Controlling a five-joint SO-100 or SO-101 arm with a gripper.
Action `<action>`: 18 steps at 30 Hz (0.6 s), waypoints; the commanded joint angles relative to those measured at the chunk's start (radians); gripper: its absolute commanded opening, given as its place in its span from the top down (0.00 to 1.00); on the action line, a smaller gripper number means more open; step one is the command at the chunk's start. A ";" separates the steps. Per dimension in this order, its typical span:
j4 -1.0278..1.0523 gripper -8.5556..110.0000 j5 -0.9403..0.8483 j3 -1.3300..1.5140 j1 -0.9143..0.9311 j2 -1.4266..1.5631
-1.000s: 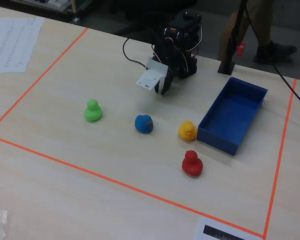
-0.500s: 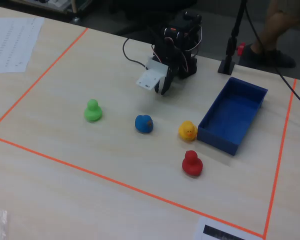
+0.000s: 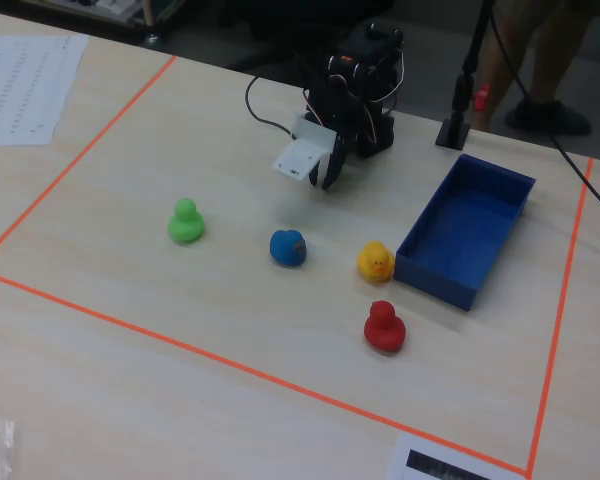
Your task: Grasp blue duck and put it into box.
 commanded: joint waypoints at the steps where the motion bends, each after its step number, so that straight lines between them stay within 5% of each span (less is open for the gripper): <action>1: 0.011 0.88 0.012 -0.005 -0.006 -0.014; 11: -0.043 0.92 -0.064 -0.009 0.008 -0.043; 18: -0.290 0.71 -0.055 -0.611 0.132 -0.741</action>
